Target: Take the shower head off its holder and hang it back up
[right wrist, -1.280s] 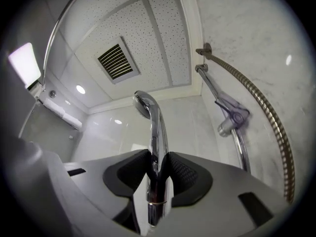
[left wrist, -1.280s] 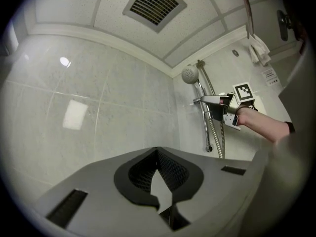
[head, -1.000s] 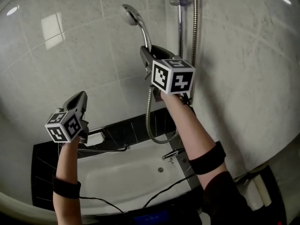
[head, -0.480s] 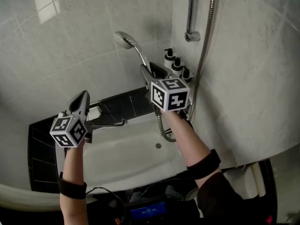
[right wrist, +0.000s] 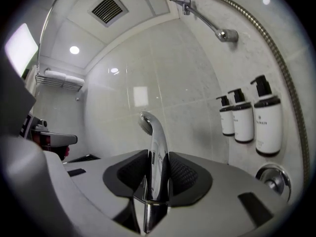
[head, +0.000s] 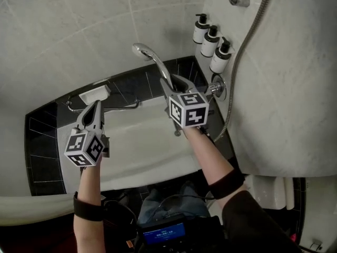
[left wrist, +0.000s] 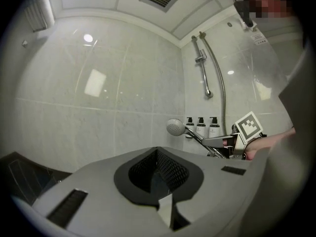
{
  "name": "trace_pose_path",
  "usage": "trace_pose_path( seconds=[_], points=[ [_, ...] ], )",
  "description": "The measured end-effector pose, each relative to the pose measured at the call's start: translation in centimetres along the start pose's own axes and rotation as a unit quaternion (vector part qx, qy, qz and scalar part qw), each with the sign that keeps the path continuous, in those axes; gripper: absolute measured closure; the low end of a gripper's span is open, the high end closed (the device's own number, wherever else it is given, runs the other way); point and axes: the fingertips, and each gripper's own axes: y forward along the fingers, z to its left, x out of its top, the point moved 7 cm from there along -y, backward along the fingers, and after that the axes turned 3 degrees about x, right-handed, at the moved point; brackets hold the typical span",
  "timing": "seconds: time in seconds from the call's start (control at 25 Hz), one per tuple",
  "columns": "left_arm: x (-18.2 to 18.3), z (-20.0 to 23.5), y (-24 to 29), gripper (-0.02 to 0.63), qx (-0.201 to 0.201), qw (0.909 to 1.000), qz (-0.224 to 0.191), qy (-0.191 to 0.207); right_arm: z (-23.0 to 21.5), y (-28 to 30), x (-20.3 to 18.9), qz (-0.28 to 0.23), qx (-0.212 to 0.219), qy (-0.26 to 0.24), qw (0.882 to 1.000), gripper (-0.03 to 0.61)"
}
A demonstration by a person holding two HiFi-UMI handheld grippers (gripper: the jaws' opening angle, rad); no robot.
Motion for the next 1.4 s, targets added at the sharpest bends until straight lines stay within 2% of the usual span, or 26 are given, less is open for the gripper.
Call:
trace_pose_path(
  seconds=[0.24, 0.52, 0.72, 1.0, 1.16, 1.32, 1.4],
  points=[
    [-7.2, 0.4, 0.1, 0.614, 0.014, 0.9996, 0.020, -0.009, -1.8, 1.1, -9.8, 0.072, -0.020, 0.020, 0.997, 0.431],
    [-15.8, 0.2, 1.6, 0.614, 0.012, 0.9986, 0.051, 0.003, -4.1, 2.4, -21.1, 0.158, -0.030, 0.013, 0.987, 0.431],
    [-23.5, 0.3, 3.6, 0.614, 0.013, 0.9970, 0.075, -0.014, -5.9, 3.6, -29.2, 0.202, -0.032, 0.001, 0.979, 0.431],
    [-33.2, 0.1, 6.4, 0.614, 0.005, 0.9931, 0.113, -0.031, -9.2, 4.8, -39.4, 0.279, -0.045, -0.002, 0.959, 0.431],
    [-36.0, 0.3, 7.7, 0.614, 0.004, 0.9915, 0.125, -0.034, -12.0, 5.4, -45.4, 0.327, -0.057, 0.003, 0.943, 0.432],
    [-38.4, 0.4, 8.7, 0.614, -0.001, 0.9899, 0.138, -0.032, -14.0, 5.6, -49.4, 0.359, -0.071, 0.005, 0.931, 0.433],
    [-39.7, 0.4, 9.1, 0.614, -0.004, 0.9890, 0.144, -0.032, -15.4, 5.2, -51.8, 0.386, -0.086, 0.014, 0.918, 0.433]
  ],
)
